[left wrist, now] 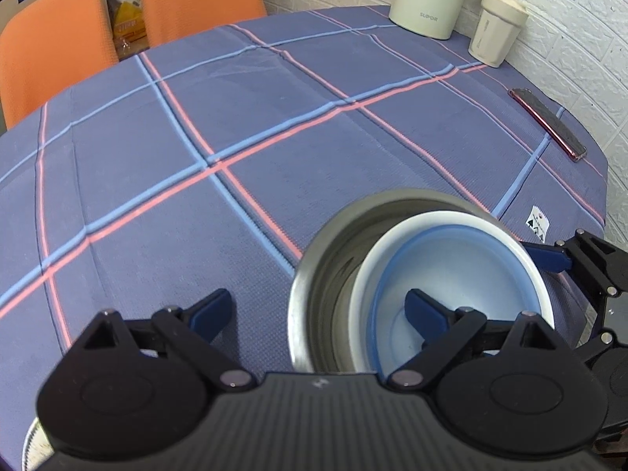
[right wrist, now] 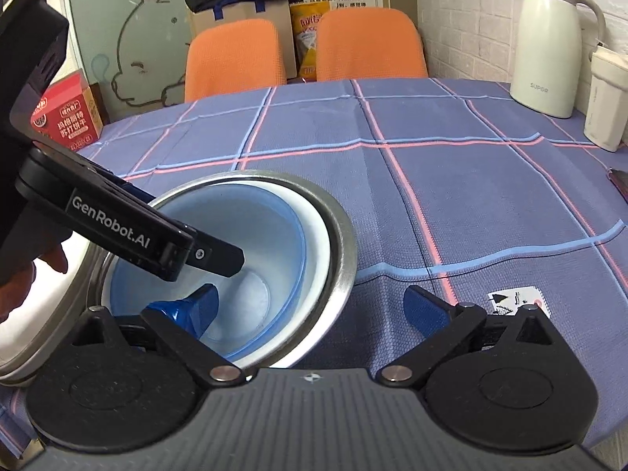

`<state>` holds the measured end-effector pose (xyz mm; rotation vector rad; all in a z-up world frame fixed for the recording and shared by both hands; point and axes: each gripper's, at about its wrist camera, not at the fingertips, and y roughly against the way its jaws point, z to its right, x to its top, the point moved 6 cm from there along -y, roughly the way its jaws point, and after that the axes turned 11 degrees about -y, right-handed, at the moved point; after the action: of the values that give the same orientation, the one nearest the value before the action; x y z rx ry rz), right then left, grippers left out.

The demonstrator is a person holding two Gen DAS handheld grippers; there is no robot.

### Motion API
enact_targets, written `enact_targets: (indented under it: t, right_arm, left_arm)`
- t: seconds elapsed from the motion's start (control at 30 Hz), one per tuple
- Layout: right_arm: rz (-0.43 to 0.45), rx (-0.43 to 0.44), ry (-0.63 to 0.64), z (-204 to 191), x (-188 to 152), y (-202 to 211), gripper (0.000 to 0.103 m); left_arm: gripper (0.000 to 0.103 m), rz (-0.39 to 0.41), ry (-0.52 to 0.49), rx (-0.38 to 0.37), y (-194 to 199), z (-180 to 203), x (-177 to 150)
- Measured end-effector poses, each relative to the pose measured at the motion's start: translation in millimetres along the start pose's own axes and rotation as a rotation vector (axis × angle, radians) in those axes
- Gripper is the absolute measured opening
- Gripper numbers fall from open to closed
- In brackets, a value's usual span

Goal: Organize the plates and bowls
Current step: 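Grip the rim of the nested bowls with the left tool, then lift the nested bowls onto the plate stack and open the left tool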

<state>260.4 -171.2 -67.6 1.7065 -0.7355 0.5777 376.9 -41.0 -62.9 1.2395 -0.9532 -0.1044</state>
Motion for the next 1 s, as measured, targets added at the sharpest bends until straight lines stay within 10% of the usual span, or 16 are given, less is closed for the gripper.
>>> enact_targets:
  t: [0.4,0.53,1.0]
  right_arm:
    - [0.008,0.054,-0.061,-2.4,-3.0,9.8,0.083]
    - [0.006,0.090,-0.063,-11.1,-6.3,8.6,0.079]
    - [0.042,0.072,-0.086,-26.3,22.7,19.1,0.080]
  left_arm:
    - [0.093,0.001,-0.024,0.027,0.2,4.6,-5.3]
    - [0.071,0.034,-0.036,-0.041,6.7,17.7,-4.8]
    - [0.062,0.054,-0.009,-0.086,19.0,28.4,34.8]
